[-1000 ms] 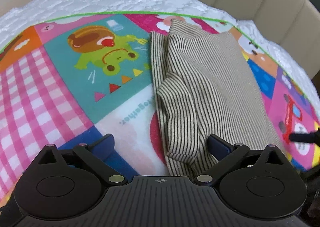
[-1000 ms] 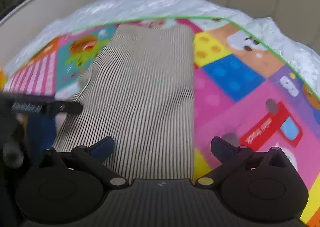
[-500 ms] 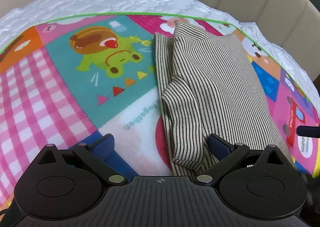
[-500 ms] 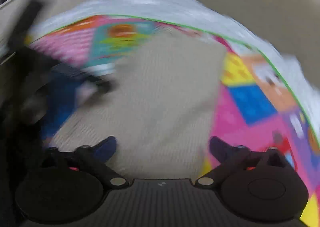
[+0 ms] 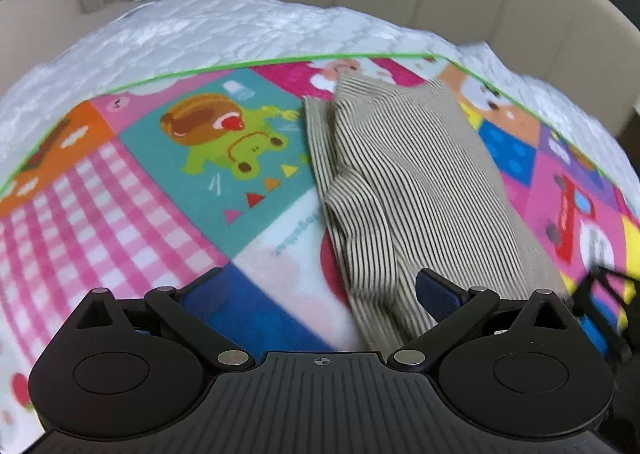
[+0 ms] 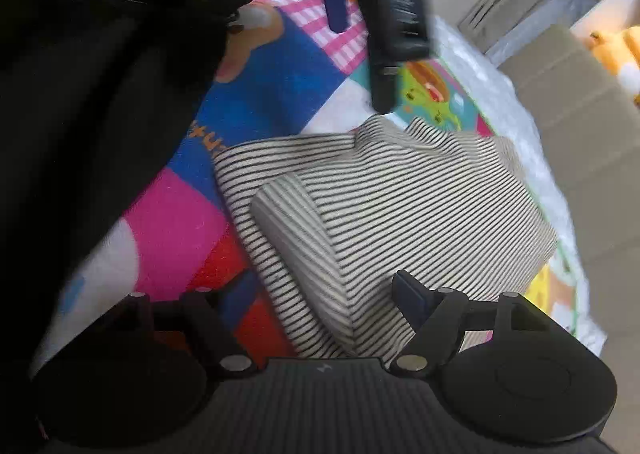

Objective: Fold clothes

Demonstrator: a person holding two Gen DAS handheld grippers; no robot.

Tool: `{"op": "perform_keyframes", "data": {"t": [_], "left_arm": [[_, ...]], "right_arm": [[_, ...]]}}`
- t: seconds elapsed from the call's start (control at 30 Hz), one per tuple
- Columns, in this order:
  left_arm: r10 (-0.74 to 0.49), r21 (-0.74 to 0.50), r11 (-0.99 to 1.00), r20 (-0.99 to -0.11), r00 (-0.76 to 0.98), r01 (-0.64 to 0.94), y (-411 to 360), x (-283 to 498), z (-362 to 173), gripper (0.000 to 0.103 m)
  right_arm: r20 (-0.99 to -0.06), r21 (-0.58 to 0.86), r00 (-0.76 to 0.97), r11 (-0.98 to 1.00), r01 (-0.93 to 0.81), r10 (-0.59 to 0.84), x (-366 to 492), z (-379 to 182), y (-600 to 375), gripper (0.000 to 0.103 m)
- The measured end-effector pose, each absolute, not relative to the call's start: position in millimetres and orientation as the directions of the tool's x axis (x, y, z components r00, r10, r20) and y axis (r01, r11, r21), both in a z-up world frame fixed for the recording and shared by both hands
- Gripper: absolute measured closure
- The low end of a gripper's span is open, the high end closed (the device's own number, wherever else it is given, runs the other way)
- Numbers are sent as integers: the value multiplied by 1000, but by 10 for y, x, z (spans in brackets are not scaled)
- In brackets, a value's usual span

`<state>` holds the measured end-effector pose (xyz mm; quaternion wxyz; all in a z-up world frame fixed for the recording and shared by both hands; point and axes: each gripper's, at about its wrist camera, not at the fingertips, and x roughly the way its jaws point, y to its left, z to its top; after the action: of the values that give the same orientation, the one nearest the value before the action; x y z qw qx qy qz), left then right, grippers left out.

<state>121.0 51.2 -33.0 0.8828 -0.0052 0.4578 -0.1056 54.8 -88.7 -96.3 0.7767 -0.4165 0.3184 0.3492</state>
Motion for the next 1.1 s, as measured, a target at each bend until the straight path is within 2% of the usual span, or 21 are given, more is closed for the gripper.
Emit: {"op": "perform_keyframes", "data": {"t": [0.03, 0.1, 0.23, 0.33, 0.43, 0.53, 0.6, 0.67, 0.73, 0.97, 1.1], "left_arm": [[-206, -100, 971, -810, 549, 216, 502, 1163, -317, 1], [-246, -102, 954, -808, 536, 283, 466, 1071, -295, 1], [-315, -101, 909, -801, 508, 404, 322, 959, -255, 0], [-316, -61, 867, -834, 452, 494, 148, 924, -352, 0], [-253, 26, 834, -870, 423, 552, -54, 905, -472, 0], [-173, 118, 817, -884, 435, 565, -176, 920, -589, 0], [-128, 159, 831, -878, 461, 533, -168, 969, -643, 0], [-113, 152, 863, -871, 477, 482, -95, 1034, -663, 0], [-116, 120, 895, -868, 484, 430, 0, 1092, -659, 0], [-141, 32, 943, -863, 486, 330, 205, 1184, -601, 0], [-145, 29, 944, -858, 493, 328, 210, 1183, -586, 0]], "right_arm": [[-801, -355, 528, 486, -799, 283, 665, -906, -925, 44], [-831, -144, 450, 655, -742, 327, 953, -788, -1083, 44], [-835, 166, 345, 795, -584, 428, 1313, -718, -1451, 45], [-824, 286, 305, 814, -506, 478, 1383, -729, -1620, 45], [-815, 327, 291, 812, -483, 502, 1399, -735, -1681, 45], [-820, 270, 307, 800, -536, 482, 1355, -691, -1623, 44], [-824, 169, 343, 774, -611, 451, 1226, -636, -1530, 37], [-819, 27, 401, 726, -687, 411, 1073, -589, -1438, 21], [-808, -123, 460, 657, -744, 369, 918, -589, -1356, 17], [-760, -436, 601, 492, -753, 247, 674, -935, -1099, 17], [-677, -544, 704, 497, -676, 215, 695, -978, -1116, 25]]}}
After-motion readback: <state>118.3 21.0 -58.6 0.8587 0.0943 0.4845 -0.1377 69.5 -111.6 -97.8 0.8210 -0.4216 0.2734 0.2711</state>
